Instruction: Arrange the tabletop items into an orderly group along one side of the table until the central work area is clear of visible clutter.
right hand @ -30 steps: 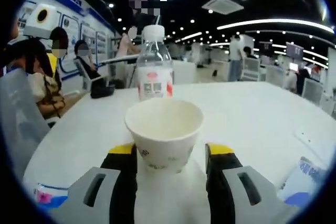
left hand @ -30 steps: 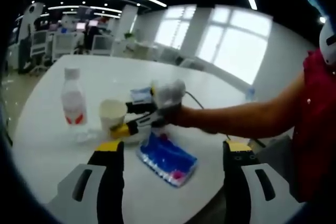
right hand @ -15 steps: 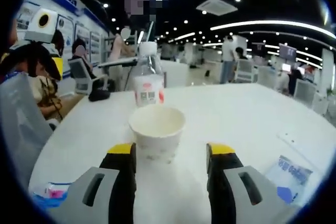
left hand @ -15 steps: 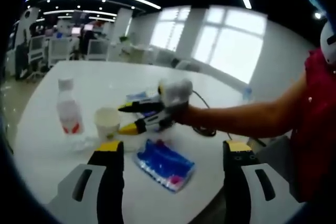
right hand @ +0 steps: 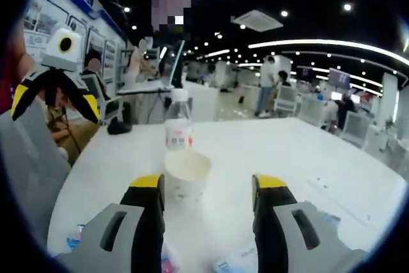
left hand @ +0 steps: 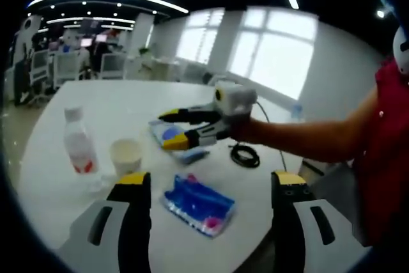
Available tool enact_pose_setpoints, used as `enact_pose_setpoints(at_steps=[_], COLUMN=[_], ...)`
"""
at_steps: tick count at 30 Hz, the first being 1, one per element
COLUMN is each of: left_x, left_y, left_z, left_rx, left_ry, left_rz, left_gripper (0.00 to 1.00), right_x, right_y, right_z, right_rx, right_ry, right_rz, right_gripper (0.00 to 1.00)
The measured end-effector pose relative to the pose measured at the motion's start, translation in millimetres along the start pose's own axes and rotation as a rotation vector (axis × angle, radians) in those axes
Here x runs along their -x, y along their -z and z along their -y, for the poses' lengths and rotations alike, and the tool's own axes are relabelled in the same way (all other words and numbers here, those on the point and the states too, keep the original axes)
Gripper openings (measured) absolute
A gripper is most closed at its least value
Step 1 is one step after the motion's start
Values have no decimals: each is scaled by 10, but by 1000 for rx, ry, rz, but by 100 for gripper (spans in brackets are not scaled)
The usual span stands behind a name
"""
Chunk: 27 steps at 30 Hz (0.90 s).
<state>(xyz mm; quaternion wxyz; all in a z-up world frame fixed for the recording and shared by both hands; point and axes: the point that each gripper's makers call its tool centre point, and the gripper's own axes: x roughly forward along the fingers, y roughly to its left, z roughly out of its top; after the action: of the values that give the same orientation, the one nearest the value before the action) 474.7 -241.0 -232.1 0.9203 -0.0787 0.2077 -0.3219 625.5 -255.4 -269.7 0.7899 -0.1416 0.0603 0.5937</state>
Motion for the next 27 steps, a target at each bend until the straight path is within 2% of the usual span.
enact_pose_setpoints(at_steps=[8,16,27], left_x=[-70,-155,-424], left_y=[-43,-59,-414], left_z=[36,135,271], left_rx=[-40,-74,-182], left_ry=[40,90,166], left_rz=[-14,-33,-34], left_gripper=[73,72,73], right_x=[434,895,1354], right_y=[-83,113,162], right_z=[-55,-85,-173], right_rx=[3,8,8], right_ry=[55,131,226], right_rz=[12,-62,-91], right_gripper=[54,54,53])
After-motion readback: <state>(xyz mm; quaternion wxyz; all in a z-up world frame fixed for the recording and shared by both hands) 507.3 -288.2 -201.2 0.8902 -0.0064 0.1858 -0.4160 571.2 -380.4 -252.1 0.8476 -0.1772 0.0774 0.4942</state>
